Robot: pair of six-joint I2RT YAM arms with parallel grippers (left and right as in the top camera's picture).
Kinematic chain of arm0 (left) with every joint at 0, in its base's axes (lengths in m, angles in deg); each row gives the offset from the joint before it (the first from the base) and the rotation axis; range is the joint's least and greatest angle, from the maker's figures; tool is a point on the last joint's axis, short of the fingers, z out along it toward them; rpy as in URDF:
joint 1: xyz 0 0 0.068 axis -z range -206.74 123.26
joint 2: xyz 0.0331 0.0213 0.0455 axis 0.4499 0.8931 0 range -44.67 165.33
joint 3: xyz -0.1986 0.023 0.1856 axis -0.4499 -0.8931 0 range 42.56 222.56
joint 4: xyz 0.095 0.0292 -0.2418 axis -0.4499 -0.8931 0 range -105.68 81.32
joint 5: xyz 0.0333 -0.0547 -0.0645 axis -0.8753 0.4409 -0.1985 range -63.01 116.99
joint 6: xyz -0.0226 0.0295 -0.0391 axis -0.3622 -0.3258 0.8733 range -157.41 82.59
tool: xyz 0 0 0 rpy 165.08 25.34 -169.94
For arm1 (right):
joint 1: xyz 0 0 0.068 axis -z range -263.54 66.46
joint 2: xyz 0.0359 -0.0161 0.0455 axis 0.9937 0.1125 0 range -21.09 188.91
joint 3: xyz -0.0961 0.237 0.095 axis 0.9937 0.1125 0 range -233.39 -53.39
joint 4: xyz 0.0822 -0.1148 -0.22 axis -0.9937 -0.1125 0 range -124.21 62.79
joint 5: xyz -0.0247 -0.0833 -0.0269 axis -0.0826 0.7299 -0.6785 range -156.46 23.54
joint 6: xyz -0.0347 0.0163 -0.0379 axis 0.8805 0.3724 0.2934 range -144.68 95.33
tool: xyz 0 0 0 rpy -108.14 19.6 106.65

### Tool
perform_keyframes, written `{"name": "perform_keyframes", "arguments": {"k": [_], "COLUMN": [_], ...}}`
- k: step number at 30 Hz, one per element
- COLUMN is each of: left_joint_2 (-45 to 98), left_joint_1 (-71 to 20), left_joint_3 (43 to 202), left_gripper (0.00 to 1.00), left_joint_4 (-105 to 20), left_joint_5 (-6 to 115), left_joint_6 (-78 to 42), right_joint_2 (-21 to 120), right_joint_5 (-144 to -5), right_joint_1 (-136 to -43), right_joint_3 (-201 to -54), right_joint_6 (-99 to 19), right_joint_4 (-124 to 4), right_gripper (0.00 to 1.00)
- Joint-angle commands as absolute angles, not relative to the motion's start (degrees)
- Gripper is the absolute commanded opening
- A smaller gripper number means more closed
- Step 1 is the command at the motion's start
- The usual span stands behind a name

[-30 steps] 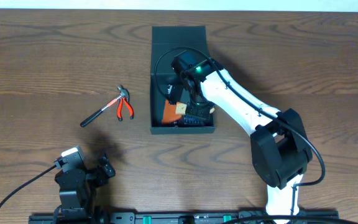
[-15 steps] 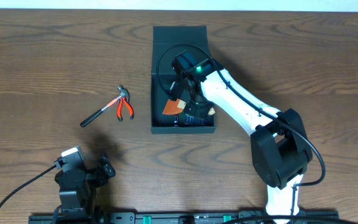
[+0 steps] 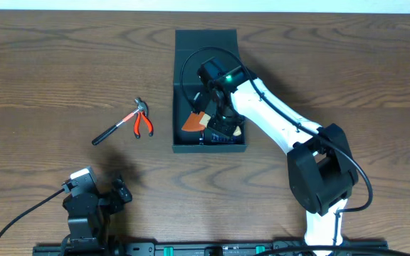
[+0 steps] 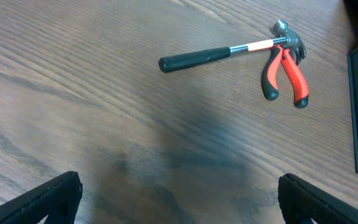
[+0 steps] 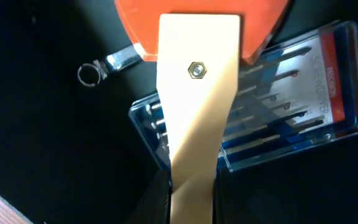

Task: Pack container
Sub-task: 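Open the right gripper and lift it out of the box to the right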

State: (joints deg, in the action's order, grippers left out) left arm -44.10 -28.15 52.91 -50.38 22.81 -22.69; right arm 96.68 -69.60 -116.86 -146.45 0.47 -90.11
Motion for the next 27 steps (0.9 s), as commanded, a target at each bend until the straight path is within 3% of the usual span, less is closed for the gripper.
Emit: {"name": "perform_keyframes", "arguments": {"k": [1,5,6,7,8,11,22,27], "left_joint_2": [-44.5,-44.5,-44.5,-44.5,-44.5,-44.5,-44.5,-44.5], "left_joint_1": [-28.4,-28.4,-28.4,-28.4,-28.4,-28.4,-28.4,-28.4], "left_joint_3": [52.0,52.0,52.0,52.0,52.0,52.0,52.0,52.0], "left_gripper": [0.99,0.99,0.99,0.99,0.99,0.99,0.98,0.99], "left_joint_4": [-50.6,-50.6,-50.6,-50.6,-50.6,-50.6,-50.6,-50.6], "left_joint_5": [23.4,23.4,23.4,23.4,23.4,23.4,23.4,23.4], "left_joint_6": [-23.7,-23.7,-23.7,-23.7,-23.7,-23.7,-23.7,-23.7], "right_joint_2": [97.3,97.3,97.3,97.3,97.3,97.3,90.7,86.4], "right_joint_5": [-73.0,-74.6,-75.2,-75.5,-75.5,-75.5,-75.5,-76.1], "right_joint_1": [-116.3,-116.3,-116.3,-116.3,-116.3,-116.4,-115.9,-113.8], "right_joint_3": [-147.0,-147.0,-147.0,-147.0,-147.0,-147.1,-151.9,-151.9], "right_joint_6": [-3.9,-3.9,-3.9,-3.9,-3.9,-3.9,-7.1,-11.4], "right_joint_4": [-88.4,-88.4,-88.6,-88.8,-88.8,-88.8,-91.0,-92.9], "right_gripper": [0.01,0.02,0.26,0.57,0.69,0.86,0.79,0.69]}}
